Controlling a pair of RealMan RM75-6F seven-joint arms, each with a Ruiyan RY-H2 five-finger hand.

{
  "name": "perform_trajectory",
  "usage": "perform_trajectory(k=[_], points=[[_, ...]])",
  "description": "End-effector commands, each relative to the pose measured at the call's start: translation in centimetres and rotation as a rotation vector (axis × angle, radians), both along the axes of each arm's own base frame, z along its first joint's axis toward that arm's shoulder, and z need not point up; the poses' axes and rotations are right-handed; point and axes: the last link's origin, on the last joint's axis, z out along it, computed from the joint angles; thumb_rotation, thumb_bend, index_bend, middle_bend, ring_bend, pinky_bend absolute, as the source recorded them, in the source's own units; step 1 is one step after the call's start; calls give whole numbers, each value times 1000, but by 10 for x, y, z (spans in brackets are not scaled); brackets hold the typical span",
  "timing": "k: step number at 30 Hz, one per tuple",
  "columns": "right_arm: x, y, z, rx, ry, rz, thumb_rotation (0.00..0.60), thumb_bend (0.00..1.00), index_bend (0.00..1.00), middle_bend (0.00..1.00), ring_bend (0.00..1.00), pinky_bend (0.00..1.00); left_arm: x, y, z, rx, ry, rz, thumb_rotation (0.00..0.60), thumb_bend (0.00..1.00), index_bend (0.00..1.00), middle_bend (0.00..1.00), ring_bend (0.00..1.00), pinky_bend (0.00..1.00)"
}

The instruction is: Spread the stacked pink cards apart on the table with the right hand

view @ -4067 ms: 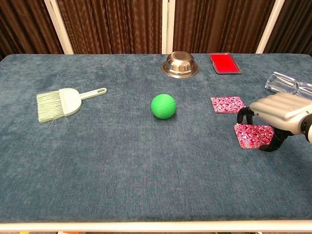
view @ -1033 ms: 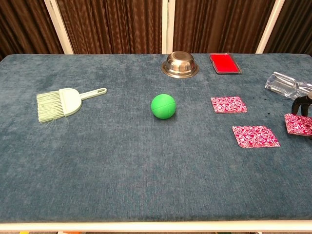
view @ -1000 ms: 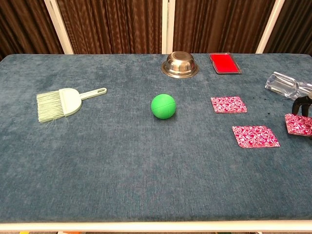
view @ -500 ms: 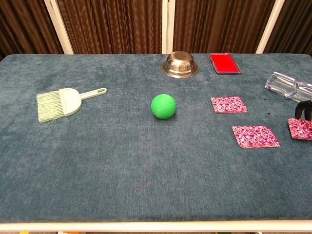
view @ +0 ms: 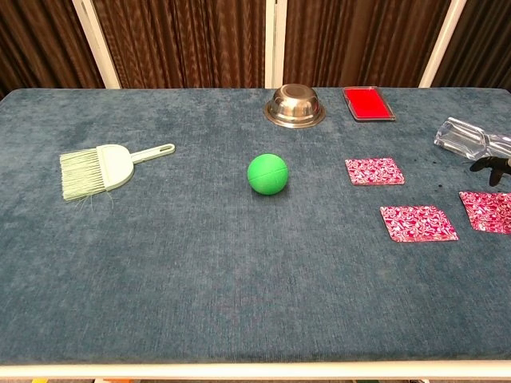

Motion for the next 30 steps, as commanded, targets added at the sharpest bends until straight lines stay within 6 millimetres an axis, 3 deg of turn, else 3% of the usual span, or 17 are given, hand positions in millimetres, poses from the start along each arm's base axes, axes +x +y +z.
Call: perform_trajectory(k=[1,6,9,12,14,16,19,30], points=[[5,1,9,-35,-40,16,600,150,106,238,693,719,1,0,1,4,1,-4,600,65,89,128,98,203],[22,5,43,-171,-218,88,600,110,171,290,688,719,4,1,3,14,2,-13,600,66,89,128,98,203],[25,11,65,-262,-317,177,600,101,196,298,568,683,6,2,4,23,4,-17,600,66,90,128,98,203],[20,16,83,-331,-355,253,600,101,181,237,295,442,9,2,4,32,9,-23,600,66,90,129,98,203],[15,19,92,-354,-353,283,600,101,109,147,98,206,10,1,5,39,8,-27,600,66,90,128,98,203],[11,21,98,-373,-344,296,600,102,35,67,14,57,11,1,7,47,10,-31,600,66,90,128,98,203],[4,25,103,-387,-330,304,600,139,0,11,0,0,12,1,9,60,12,-36,600,66,89,128,98,203],[-10,32,97,-355,-323,245,600,161,0,0,0,0,18,5,10,130,3,-76,600,66,90,128,98,203]])
